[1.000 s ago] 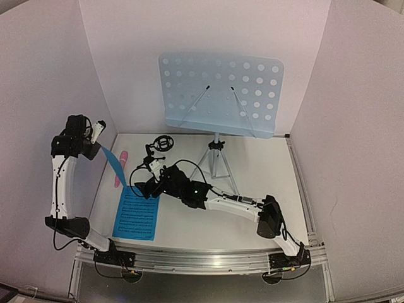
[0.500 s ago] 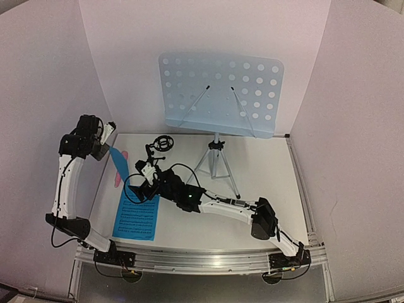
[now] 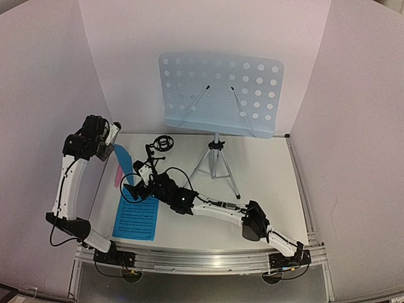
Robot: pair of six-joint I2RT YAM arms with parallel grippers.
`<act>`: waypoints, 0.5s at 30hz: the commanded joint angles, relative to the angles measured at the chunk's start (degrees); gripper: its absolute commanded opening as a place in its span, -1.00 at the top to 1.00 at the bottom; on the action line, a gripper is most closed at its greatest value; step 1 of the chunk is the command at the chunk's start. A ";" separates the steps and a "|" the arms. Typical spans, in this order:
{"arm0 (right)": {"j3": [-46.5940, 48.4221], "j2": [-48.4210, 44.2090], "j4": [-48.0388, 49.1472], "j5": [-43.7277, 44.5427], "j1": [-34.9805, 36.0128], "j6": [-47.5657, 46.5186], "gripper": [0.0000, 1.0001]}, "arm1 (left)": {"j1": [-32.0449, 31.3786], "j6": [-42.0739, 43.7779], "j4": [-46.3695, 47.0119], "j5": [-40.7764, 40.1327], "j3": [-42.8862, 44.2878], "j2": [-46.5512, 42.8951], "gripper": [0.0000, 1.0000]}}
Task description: Pack up the instrument practice props
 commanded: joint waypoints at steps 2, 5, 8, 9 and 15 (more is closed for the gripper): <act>7.62 3.94 3.92 -1.71 0.47 1.43 -0.96 | -1.13 -1.52 -20.39 -1.54 0.09 0.35 1.00; 8.44 5.03 4.04 1.71 0.75 1.44 -0.96 | -1.34 -1.65 -20.40 -1.53 0.65 0.47 1.00; 5.05 4.33 4.77 7.63 0.69 -0.90 -0.95 | -1.49 -1.41 -20.45 -1.23 0.59 0.24 1.00; 4.17 4.23 4.92 8.59 0.65 -1.91 -0.95 | -1.53 -1.39 -20.43 -1.08 0.63 0.15 1.00; 1.79 4.98 4.82 8.85 0.49 -2.78 -0.82 | -1.69 -1.10 -20.49 -0.83 0.57 -0.07 1.00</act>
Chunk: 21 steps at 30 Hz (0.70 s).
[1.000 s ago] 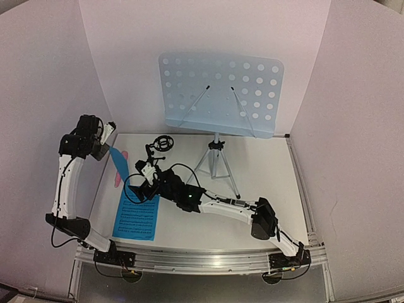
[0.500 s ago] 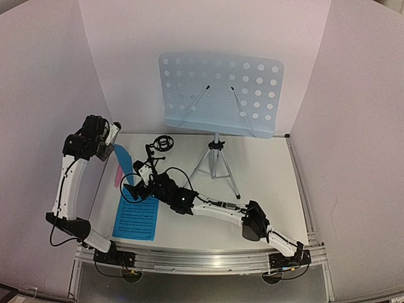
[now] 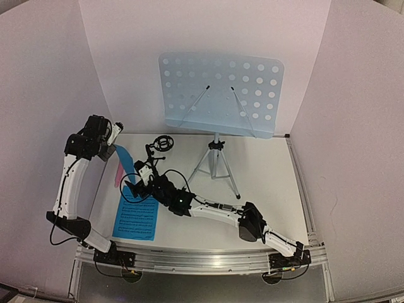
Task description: Pack up the instrument practice props
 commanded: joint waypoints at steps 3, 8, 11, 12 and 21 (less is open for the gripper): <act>-1.68 0.91 1.32 5.28 0.16 -0.77 -0.69 | -0.42 -0.44 -20.48 -0.02 1.00 -0.64 1.00; -2.68 -0.04 1.30 6.45 -0.23 -4.01 -0.42 | -0.50 1.04 -20.48 1.38 -0.71 -1.74 1.00; -3.76 -0.02 1.28 3.72 -0.77 -5.22 -0.27 | -0.65 1.65 -20.47 2.74 -1.46 -2.36 1.00; -4.01 -0.09 1.29 3.24 -0.97 -5.33 -0.20 | -0.72 1.87 -20.47 3.04 -1.69 -2.59 1.00; -5.23 -0.42 0.79 5.67 -2.28 -8.36 0.16 | -0.87 3.17 -20.46 4.53 -3.21 -3.83 1.00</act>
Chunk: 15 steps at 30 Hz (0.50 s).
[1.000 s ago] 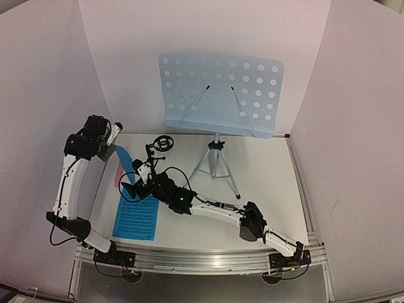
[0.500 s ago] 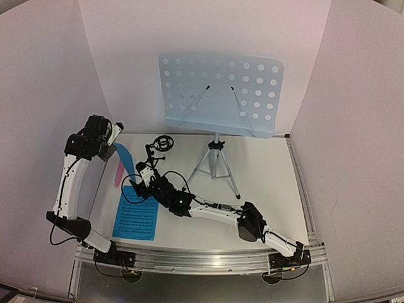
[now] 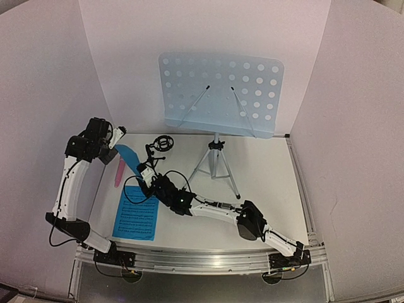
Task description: Pack up the instrument practice props
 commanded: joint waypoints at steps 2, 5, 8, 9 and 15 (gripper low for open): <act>-2.34 -1.22 0.96 2.00 -0.90 -2.10 0.20 | -0.29 1.32 -20.50 1.62 -0.46 -2.48 1.00; -4.15 -2.41 0.96 2.38 -0.96 -2.25 0.58 | -0.30 1.87 -20.51 1.73 -0.85 -2.75 1.00; -7.47 -4.23 0.96 2.40 -1.32 -1.39 0.89 | -0.30 1.79 -20.48 1.33 -1.96 -2.72 1.00; -8.65 -5.10 0.96 1.53 -1.55 -0.97 0.93 | -0.31 1.73 -20.48 1.42 -2.71 -2.77 1.00; -15.18 -10.96 0.77 -3.53 -1.67 -1.34 1.00 | -0.25 5.91 -20.46 2.03 -7.45 -4.50 1.00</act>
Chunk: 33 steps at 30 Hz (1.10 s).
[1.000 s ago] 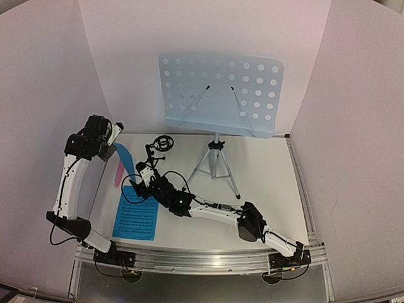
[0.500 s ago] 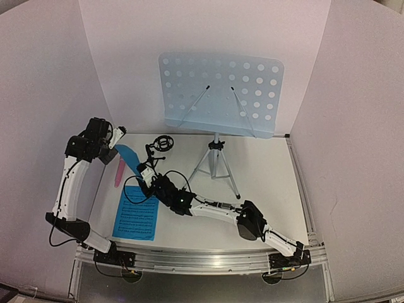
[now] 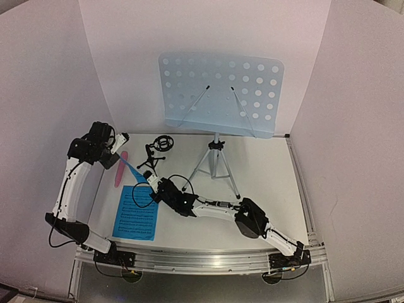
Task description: Pack up the instrument practice props
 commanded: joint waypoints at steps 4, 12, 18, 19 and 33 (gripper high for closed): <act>-9.46 -15.05 0.10 -7.35 -0.23 1.31 1.00 | -0.06 7.43 -20.21 1.96 -4.86 -4.48 0.82; -8.10 -20.81 -17.45 -15.96 -0.23 2.61 1.00 | -0.08 21.89 -19.79 17.18 -5.12 -9.14 -0.46; -5.83 -23.66 -24.63 -21.34 0.08 3.34 1.00 | -0.30 33.24 -13.92 30.53 -13.29 -18.53 -0.84; -5.80 -24.15 -25.55 -21.35 0.28 2.66 1.00 | -0.37 32.90 -12.83 31.07 -13.82 -18.81 -0.84; 5.90 -21.63 -41.16 -21.91 1.73 -5.30 1.00 | -5.03 33.71 -13.77 25.27 -13.69 -16.74 -0.30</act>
